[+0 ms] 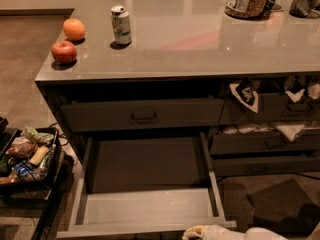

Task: Close middle drawer

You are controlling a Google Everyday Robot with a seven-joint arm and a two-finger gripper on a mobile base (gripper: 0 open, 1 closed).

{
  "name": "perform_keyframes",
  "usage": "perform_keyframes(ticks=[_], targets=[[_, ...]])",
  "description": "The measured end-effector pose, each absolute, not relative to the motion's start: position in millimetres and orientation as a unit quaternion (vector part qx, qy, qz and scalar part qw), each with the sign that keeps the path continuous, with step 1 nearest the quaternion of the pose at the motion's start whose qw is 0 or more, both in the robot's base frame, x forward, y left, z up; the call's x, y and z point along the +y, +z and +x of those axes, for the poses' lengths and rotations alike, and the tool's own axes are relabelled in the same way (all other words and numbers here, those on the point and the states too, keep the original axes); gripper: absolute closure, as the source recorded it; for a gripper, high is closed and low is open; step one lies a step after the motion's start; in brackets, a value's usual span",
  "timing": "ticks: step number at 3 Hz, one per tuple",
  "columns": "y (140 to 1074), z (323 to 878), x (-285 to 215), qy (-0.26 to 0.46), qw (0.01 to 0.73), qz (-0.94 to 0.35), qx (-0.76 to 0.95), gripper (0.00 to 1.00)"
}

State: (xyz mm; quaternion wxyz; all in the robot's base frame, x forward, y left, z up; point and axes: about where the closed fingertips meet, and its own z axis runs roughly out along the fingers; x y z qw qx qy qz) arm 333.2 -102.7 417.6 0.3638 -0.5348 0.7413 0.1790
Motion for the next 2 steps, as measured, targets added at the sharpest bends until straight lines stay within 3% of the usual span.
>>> perform_keyframes(ticks=[2], targets=[[421,358,-96,0.173,0.371,-0.543,0.733,1.00]])
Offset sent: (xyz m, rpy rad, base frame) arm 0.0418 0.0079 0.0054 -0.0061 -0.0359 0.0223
